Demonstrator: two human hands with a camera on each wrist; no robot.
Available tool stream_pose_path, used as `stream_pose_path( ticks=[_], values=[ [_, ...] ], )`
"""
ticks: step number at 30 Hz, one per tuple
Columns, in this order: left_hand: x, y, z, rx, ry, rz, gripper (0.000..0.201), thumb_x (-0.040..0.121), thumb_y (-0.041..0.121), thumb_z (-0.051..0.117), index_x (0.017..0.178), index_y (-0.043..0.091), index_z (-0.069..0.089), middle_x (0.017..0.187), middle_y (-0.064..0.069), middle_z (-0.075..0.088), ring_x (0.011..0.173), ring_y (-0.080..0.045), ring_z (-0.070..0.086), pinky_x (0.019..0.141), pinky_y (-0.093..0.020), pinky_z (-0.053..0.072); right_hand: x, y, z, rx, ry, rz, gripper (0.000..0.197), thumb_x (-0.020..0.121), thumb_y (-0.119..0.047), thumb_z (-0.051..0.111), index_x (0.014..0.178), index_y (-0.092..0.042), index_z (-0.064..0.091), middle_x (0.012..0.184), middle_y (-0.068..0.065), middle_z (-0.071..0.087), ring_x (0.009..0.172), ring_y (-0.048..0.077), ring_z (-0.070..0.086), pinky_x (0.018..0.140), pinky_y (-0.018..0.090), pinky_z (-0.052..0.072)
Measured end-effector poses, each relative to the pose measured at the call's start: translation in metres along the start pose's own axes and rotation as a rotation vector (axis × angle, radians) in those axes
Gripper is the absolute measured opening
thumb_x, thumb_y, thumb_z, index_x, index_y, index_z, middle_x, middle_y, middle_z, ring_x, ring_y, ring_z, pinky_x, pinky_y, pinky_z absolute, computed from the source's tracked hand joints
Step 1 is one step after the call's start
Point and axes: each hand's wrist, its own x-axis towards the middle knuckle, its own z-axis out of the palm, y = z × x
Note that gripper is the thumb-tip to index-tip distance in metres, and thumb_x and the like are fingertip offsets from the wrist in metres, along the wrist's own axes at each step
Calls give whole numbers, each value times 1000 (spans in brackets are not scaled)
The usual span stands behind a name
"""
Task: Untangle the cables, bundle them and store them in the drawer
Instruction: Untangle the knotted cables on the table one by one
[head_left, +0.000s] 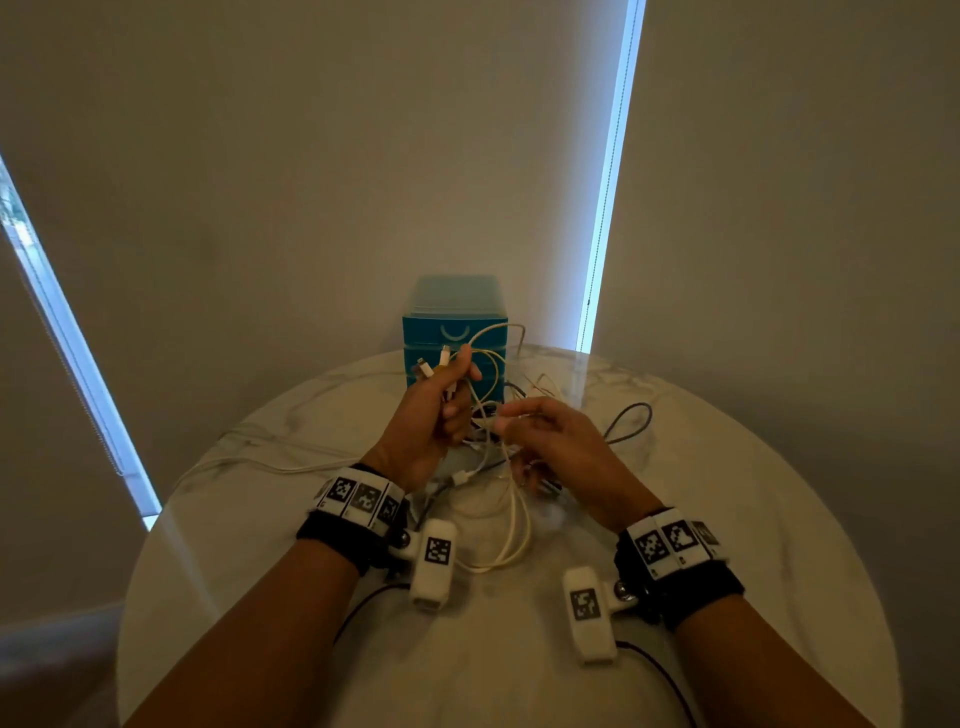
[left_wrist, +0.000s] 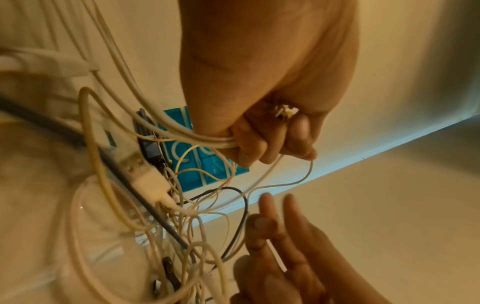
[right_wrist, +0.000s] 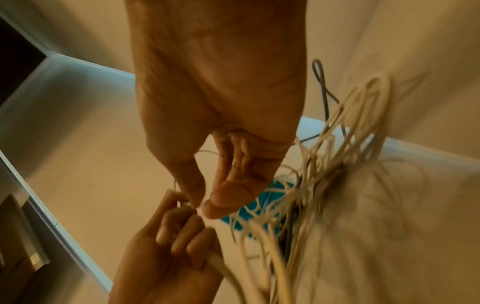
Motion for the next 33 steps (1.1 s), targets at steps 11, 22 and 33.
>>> stream_pose_path(
  ticks=[11,22,33],
  values=[
    [7,0,-10,-180,-6,13,32,110,46,52,99,19,65,71,2,54,42,-7,27,46,-26,15,-8,5,5,-93,-33,-46,21,100,-32,75,111,-15,82,77,-2,74,58,6,59,50,19,43],
    [8,-7,-14,-36,160,27,33,110,41,55,114,14,74,93,-4,78,41,-5,26,41,-19,24,-2,-2,-5,528,-36,-233,53,89,-4,71,142,-10,63,121,4,74,107,16,71,81,25,59],
    [1,-9,-4,214,76,-16,37,104,44,65,108,12,84,62,-4,60,47,-11,29,49,-27,18,-2,-8,-10,674,155,-204,26,103,-37,57,122,-23,69,117,-4,77,115,13,72,91,28,56]
  ],
)
